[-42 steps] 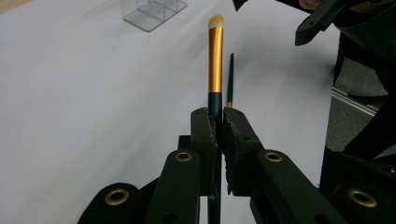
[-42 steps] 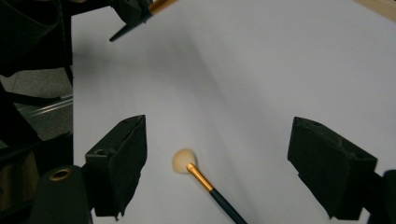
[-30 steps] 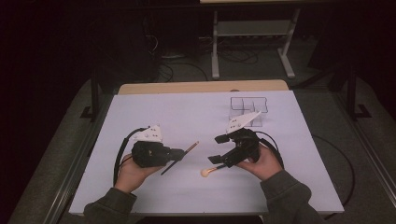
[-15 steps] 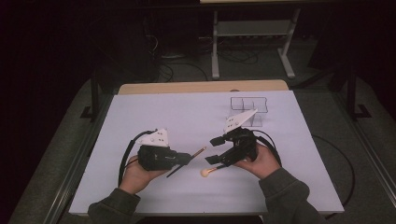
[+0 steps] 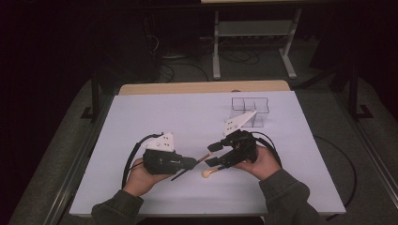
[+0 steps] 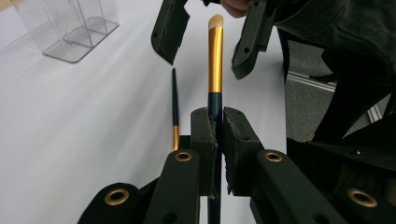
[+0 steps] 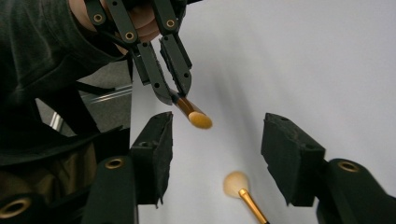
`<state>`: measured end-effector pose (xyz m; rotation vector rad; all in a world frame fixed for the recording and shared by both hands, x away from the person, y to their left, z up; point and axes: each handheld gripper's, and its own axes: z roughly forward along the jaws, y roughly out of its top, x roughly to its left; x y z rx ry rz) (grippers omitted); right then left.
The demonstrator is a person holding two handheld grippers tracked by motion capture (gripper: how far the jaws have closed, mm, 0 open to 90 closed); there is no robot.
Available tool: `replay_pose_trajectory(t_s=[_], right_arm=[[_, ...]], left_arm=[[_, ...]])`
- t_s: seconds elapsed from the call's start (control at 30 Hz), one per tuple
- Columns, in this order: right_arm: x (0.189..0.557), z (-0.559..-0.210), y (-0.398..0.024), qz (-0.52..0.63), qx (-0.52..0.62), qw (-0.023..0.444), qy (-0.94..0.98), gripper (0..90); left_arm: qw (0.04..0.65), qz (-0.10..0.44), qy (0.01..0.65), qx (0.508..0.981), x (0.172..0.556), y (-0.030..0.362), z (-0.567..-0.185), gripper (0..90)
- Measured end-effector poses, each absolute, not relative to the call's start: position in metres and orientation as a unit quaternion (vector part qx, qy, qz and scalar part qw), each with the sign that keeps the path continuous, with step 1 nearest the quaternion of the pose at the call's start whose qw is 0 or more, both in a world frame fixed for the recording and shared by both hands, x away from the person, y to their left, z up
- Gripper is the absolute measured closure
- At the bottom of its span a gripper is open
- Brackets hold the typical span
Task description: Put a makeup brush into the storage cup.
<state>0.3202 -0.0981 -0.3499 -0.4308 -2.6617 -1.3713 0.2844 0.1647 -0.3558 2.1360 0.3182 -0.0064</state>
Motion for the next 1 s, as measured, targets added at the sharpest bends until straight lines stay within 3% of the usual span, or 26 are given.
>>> replay_pose_trajectory(t_s=[0.63,0.83,1.0], right_arm=[[0.321,-0.352,-0.100,-0.472,-0.112,0.117,-0.867,79.4],[0.324,-0.355,-0.101,-0.482,-0.097,0.144,-0.859,82.3],[0.321,-0.353,-0.101,-0.474,-0.090,0.127,-0.867,82.8]], left_arm=[[0.471,-0.008,0.120,0.874,0.283,0.160,-0.358,83.3],[0.468,-0.010,0.111,0.877,0.282,0.157,-0.360,83.2],[0.458,-0.018,0.108,0.882,0.284,0.154,-0.360,82.0]])
